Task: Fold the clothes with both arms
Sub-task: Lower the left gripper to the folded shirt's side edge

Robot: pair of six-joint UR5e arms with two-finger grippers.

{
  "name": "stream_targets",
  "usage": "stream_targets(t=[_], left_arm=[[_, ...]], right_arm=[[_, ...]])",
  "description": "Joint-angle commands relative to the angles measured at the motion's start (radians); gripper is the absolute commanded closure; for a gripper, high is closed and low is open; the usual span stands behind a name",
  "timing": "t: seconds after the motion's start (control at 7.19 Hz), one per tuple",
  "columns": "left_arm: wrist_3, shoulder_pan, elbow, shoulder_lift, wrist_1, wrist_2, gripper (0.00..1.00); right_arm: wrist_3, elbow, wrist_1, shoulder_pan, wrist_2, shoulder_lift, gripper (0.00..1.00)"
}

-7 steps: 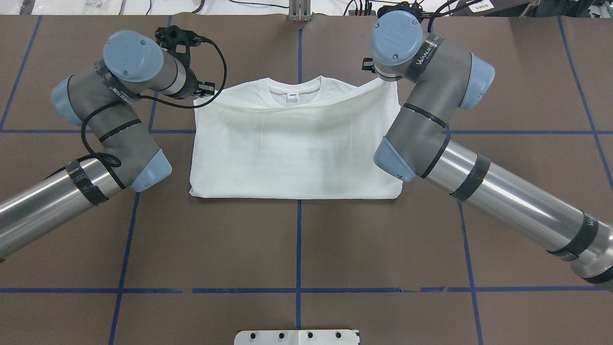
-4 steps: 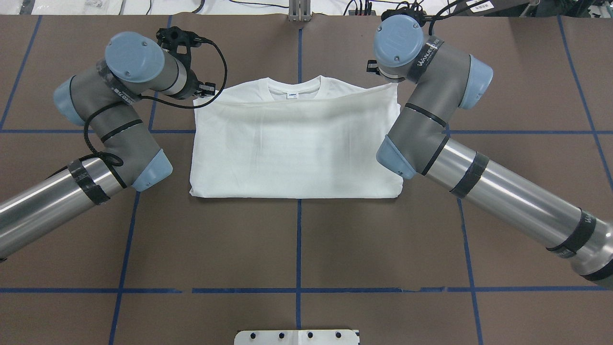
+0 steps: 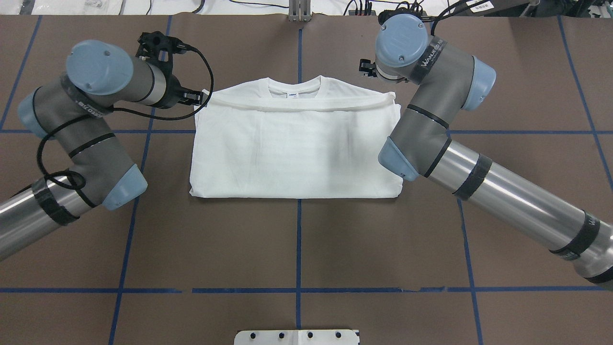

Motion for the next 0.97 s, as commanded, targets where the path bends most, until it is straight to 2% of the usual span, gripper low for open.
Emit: stream_targets(t=[0.0,0.14,0.28,0.42,0.56,0.83], left_arm=[[-0.11,0.107,-0.084,0.156,-0.129,-0.009,0.0],[-0.162,0.15,-0.078,0.202,-0.215,0.013,0.0],[-0.198,0.202,-0.076,0.221,-0.237,0.058,0.01],[-0.213,0.224,-0.078,0.221,-0.239,0.068,0.08],[-0.239,0.242,-0.082,0.219,-0.239,0.068,0.29],[-0.246,0.258,-0.092,0.219,-0.239,0.068,0.76]], right_arm=[[-0.002,0.036,0.026,-0.012,0.003,-0.028,0.0],[-0.002,0.036,0.028,-0.016,0.003,-0.028,0.0],[-0.001,0.038,0.029,-0.021,0.002,-0.027,0.0],[0.001,0.038,0.03,-0.026,0.002,-0.027,0.0],[0.001,0.044,0.03,-0.03,0.002,-0.027,0.0],[-0.001,0.05,0.03,-0.032,0.0,-0.03,0.0]])
